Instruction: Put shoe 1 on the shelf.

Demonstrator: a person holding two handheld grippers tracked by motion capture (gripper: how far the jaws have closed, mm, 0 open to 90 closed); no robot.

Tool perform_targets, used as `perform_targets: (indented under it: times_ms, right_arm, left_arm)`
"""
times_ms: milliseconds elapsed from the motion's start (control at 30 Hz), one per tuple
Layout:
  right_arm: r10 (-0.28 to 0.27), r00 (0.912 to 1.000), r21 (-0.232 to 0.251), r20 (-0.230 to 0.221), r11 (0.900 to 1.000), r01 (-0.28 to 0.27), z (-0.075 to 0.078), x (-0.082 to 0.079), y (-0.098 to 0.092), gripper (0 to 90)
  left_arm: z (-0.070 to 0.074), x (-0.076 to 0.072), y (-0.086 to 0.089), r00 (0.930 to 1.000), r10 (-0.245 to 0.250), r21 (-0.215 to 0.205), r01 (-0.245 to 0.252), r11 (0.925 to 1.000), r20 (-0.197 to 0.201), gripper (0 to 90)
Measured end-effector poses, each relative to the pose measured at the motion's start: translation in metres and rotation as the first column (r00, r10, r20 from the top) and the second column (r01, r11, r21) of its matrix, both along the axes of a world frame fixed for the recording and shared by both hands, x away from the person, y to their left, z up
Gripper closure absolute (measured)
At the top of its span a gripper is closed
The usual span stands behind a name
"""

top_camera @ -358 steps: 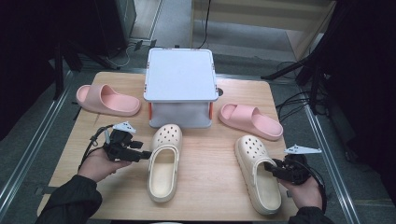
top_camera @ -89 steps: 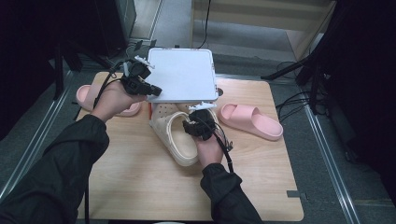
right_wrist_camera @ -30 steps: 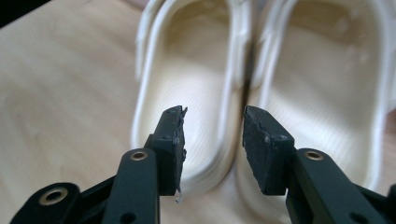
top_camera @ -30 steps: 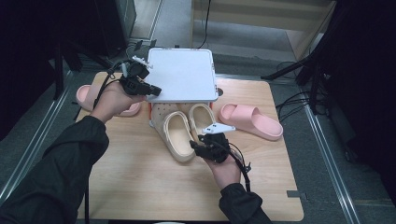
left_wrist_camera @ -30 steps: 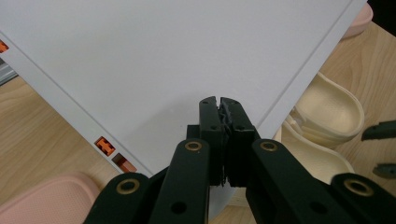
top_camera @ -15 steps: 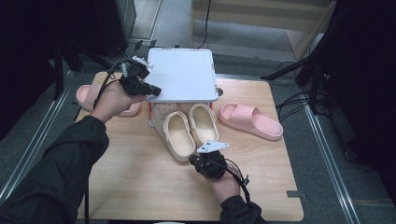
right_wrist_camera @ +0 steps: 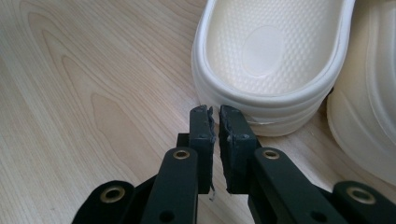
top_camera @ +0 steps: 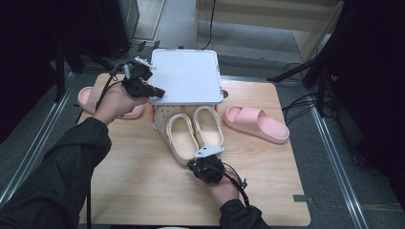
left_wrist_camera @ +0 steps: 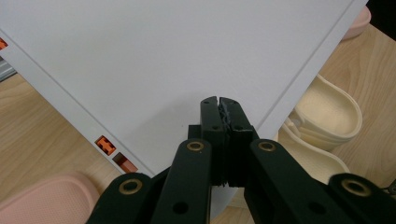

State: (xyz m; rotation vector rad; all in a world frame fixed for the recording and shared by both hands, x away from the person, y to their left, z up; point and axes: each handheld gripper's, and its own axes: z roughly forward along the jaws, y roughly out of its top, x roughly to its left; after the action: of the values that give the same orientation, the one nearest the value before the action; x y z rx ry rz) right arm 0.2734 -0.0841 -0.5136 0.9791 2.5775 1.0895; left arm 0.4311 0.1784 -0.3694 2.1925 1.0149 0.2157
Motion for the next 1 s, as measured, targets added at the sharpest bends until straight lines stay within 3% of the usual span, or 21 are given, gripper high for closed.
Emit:
perform_targets:
  times_ms: [667,1000]
  right_arm:
    - [-0.017,0.9998,0.074,0.012,0.997,0.016,0.009,0.014,0.025,84.2]
    - [-0.047,0.9988,0.059,0.014,0.997,0.046,0.009,0.035,0.041,83.8]
  left_arm:
    - [0.0,0.001,-0.001,0.9999,0.005,-0.005,-0.005,1.0,-0.015,89.1]
    - [0.001,0.001,-0.001,0.9998,0.004,-0.008,-0.004,1.0,-0.022,89.2]
